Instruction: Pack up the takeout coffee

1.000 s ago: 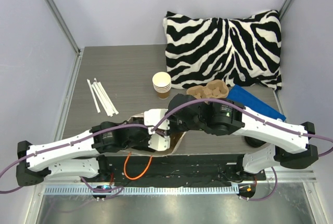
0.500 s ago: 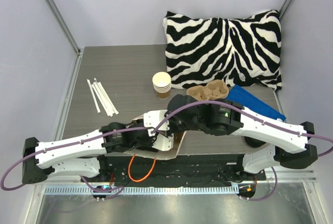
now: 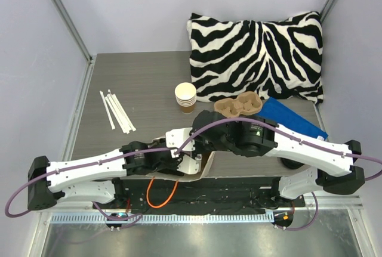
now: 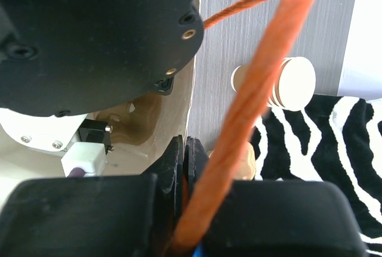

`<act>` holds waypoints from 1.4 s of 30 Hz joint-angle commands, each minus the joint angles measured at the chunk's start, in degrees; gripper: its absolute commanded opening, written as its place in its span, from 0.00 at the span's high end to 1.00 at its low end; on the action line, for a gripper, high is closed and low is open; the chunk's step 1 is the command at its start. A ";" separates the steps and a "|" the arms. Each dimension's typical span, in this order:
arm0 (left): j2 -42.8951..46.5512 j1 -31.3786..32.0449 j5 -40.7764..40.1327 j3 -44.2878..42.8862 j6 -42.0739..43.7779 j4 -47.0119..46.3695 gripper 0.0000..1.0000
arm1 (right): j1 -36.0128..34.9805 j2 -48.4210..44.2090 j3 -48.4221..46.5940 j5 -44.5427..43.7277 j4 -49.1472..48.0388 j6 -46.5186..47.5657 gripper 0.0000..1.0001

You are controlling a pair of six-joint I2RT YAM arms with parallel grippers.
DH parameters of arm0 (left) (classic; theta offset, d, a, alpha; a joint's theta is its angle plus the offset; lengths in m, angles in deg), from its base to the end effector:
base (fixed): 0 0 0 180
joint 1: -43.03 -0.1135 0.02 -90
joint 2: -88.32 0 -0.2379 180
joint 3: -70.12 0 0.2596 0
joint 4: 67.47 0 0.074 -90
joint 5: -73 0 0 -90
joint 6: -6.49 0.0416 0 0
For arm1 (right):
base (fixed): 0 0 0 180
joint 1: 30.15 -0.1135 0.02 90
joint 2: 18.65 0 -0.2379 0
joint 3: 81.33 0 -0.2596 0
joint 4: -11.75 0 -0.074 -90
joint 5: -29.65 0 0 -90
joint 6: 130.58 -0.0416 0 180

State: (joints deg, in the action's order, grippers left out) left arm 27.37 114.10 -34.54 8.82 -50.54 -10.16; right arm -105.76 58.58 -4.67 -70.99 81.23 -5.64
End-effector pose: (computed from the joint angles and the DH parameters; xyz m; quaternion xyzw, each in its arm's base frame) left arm 0.0852 -0.2098 0.2278 0.7202 0.6173 0.0464 0.3133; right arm 0.0780 0.2732 0.3809 -0.7306 0.5510 0.0571 0.3991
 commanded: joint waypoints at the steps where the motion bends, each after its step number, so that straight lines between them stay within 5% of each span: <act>1: -1.72 -1.19 4.53 0.57 -2.39 0.18 1.00 | -0.24 -3.40 0.15 0.00 -5.40 2.24 0.99; 21: 5.22 -1.28 -3.20 -5.06 -4.58 -4.30 1.00 | 0.56 -6.39 5.16 -3.78 -10.68 7.42 0.99; 42: -0.84 -2.07 -1.27 1.89 -3.79 -7.21 1.00 | 1.08 -7.27 7.36 -3.26 -14.54 7.69 0.99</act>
State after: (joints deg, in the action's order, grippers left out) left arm 27.55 113.03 -37.95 10.41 -53.12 -16.17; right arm -104.87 53.36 3.11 -74.81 71.40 1.57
